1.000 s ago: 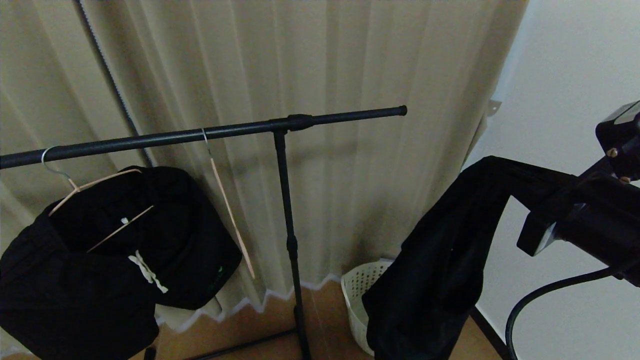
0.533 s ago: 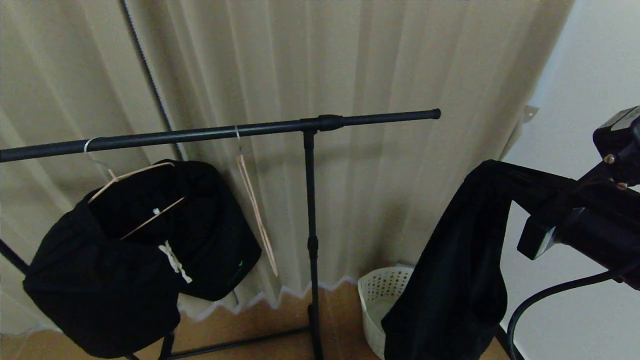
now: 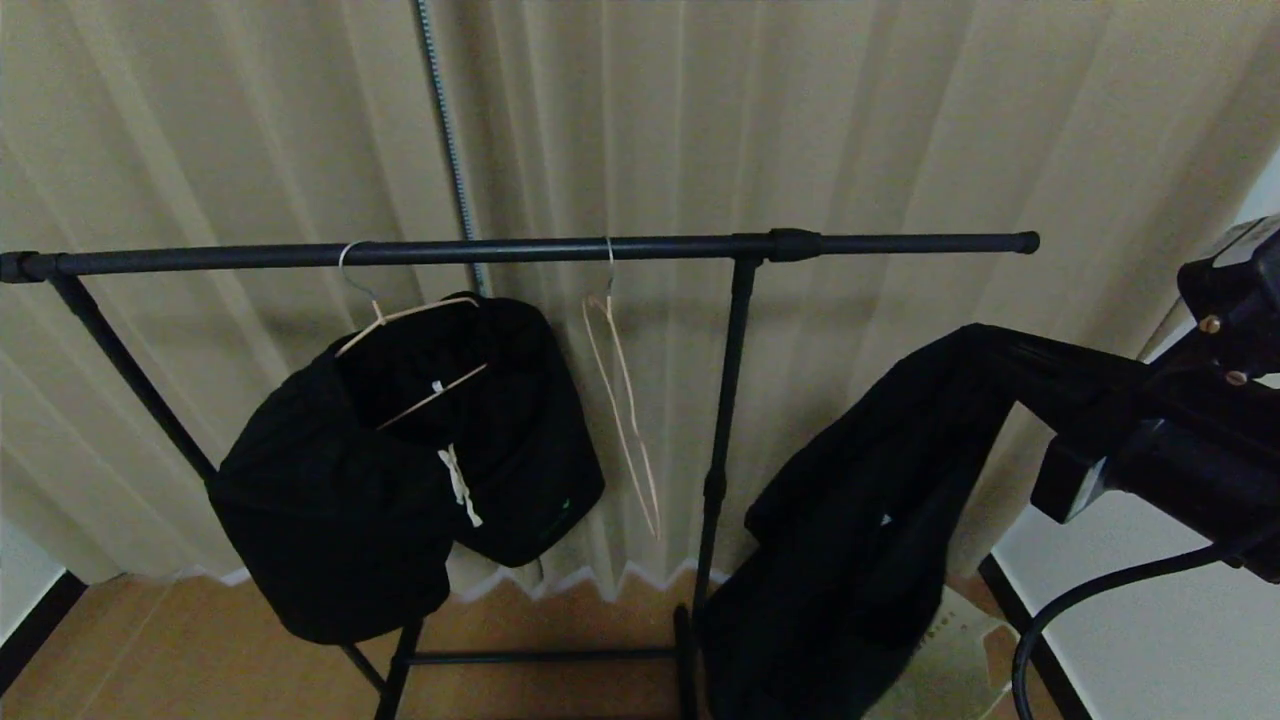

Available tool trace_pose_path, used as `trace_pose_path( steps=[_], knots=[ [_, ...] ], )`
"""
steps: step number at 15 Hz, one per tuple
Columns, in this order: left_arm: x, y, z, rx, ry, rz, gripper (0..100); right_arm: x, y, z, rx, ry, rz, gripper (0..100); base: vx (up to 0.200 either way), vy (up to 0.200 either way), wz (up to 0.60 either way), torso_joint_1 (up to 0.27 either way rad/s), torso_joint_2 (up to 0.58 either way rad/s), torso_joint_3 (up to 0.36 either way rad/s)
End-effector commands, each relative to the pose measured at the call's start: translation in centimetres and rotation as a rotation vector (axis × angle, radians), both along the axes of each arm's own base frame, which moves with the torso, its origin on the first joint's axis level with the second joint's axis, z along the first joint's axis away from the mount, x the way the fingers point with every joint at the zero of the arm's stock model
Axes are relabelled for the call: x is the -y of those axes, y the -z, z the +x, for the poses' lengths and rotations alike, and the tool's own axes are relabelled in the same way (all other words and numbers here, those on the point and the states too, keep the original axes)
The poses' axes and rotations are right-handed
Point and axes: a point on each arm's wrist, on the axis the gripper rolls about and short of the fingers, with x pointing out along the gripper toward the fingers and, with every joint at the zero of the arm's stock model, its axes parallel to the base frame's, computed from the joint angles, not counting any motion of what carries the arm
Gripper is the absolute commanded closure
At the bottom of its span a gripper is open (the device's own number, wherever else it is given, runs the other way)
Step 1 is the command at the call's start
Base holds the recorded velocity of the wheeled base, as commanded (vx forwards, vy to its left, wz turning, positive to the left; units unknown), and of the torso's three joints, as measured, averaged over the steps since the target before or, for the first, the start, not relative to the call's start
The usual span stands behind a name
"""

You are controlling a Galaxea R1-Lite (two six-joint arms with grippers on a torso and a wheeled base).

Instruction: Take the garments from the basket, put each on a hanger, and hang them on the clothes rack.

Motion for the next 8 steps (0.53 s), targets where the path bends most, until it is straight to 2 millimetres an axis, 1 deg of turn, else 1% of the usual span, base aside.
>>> trace_pose_path(
  steps=[1,4,6,8],
  knots=[
    [0.00,-0.01,0.01,0.000,0.000,0.000,0,-0.02,0.02,0.00,0.000,0.001,0.000,100,-0.200,0.000,0.00,0.022,0.01,-0.022],
    [0.00,-0.01,0.01,-0.001,-0.001,-0.002,0,-0.02,0.02,0.00,0.000,0.001,0.000,100,-0.200,0.200,0.00,-0.017,0.00,0.009],
    [0.00,-0.01,0.01,-0.001,-0.001,-0.002,0,-0.04,0.05,0.03,-0.001,0.001,-0.001,100,0.000,0.200,0.00,0.000,0.00,0.005],
    [0.00,-0.01,0.01,-0.001,-0.001,-0.002,0,0.03,0.03,0.13,-0.001,0.007,-0.001,100,0.000,0.000,0.00,0.000,0.00,0.000]
  ],
)
